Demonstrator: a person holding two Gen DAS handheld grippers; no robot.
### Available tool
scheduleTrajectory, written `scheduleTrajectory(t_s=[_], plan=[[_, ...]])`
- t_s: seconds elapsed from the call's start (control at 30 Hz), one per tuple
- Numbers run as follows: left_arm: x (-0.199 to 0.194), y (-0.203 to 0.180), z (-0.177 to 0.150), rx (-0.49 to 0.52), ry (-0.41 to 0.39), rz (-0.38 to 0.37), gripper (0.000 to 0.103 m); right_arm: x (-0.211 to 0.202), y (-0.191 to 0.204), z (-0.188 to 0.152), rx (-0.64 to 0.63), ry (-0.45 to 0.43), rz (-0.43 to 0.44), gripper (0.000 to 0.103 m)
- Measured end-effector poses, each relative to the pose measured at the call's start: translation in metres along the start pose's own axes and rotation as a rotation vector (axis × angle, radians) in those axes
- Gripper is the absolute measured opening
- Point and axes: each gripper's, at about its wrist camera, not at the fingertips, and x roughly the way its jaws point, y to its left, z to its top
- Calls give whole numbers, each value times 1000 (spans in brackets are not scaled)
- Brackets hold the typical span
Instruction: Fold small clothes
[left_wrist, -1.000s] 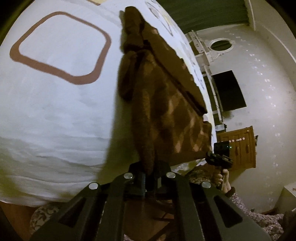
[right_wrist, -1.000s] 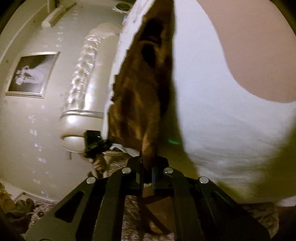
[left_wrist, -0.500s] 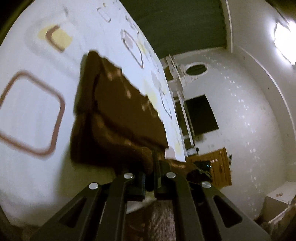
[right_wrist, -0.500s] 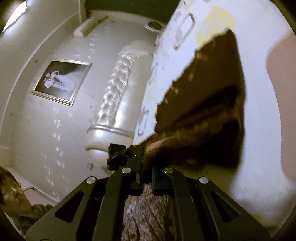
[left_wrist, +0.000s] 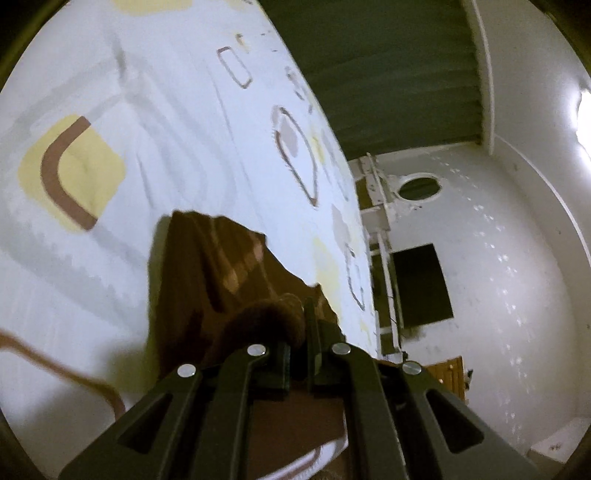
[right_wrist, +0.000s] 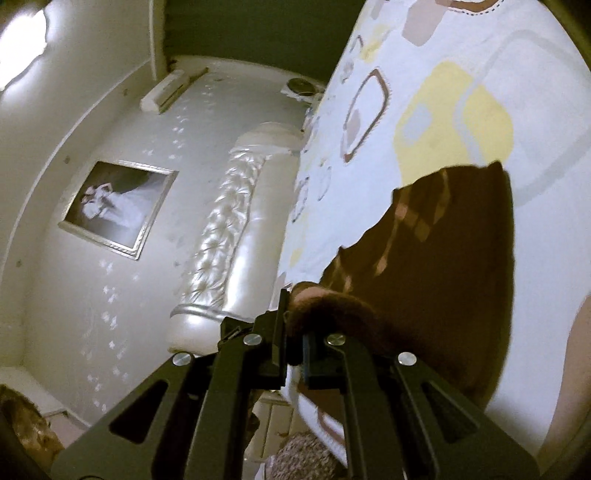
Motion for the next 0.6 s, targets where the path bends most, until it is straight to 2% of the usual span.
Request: scheduleTrajectory(t_s=[0.13,0.3,0.6], plan=[[19,11,15,-26,-2,49,5,12,-15,20,22,-12,-29,5],[37,22,31,-54,-7,75,5,26,-36,41,56,-29,-54,5],[60,33,52,-71,4,131,5,45,-69,58,112,-49,-110,5]])
